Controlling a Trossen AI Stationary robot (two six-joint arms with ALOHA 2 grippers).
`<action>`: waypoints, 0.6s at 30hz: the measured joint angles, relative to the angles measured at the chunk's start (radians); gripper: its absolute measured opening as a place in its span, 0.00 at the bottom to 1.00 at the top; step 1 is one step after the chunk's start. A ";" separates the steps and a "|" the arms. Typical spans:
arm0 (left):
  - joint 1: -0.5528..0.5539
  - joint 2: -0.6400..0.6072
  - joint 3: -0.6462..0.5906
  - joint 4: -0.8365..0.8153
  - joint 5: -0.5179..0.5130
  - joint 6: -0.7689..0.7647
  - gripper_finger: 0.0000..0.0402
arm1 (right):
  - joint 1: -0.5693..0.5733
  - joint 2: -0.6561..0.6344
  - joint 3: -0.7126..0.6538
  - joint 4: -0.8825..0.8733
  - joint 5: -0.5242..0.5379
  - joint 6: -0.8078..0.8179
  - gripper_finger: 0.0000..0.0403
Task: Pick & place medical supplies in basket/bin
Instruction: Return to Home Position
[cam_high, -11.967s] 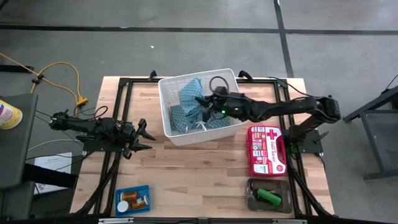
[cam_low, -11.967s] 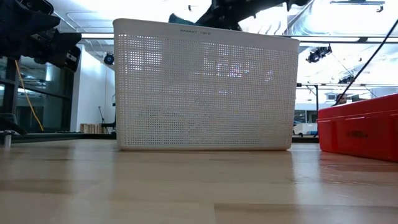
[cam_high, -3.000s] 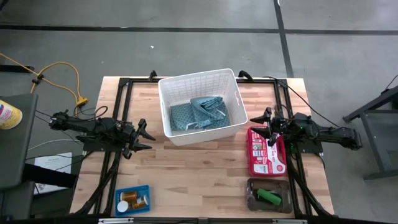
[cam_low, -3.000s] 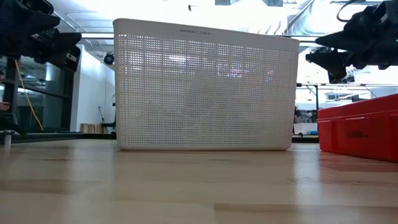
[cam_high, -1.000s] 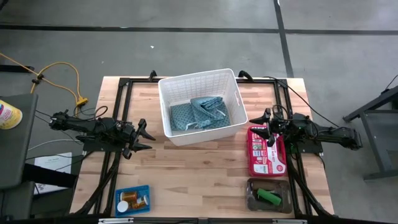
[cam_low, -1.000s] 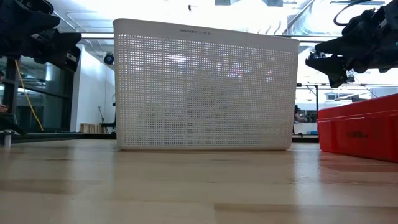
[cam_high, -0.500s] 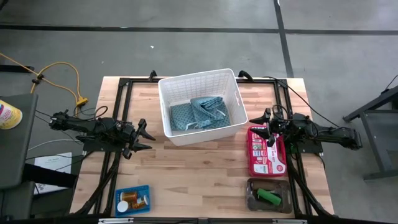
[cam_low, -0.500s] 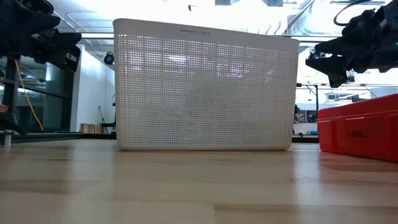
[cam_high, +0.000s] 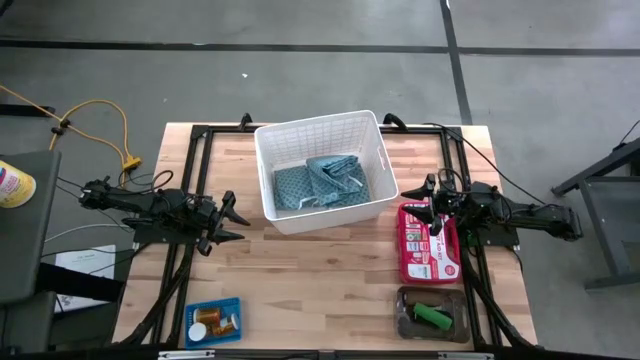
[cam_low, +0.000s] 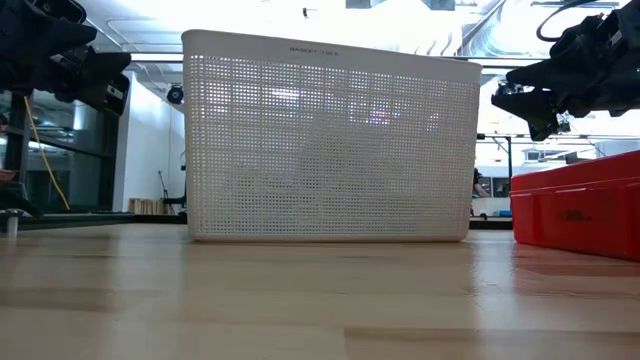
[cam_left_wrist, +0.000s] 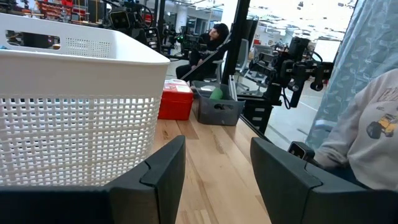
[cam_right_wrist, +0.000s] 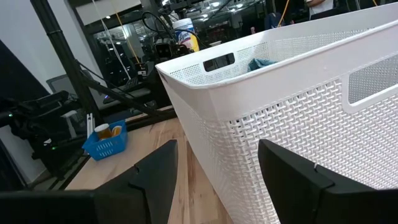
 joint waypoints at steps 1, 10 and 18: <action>0.000 0.000 0.000 0.000 0.000 0.000 0.44 | 0.000 0.000 0.000 0.000 0.000 0.000 0.52; 0.000 0.000 0.000 0.000 0.000 0.000 0.44 | 0.000 0.000 0.000 0.000 0.000 0.000 0.52; 0.000 0.000 0.000 0.000 0.000 0.000 0.44 | 0.000 0.000 0.000 0.000 0.000 0.000 0.52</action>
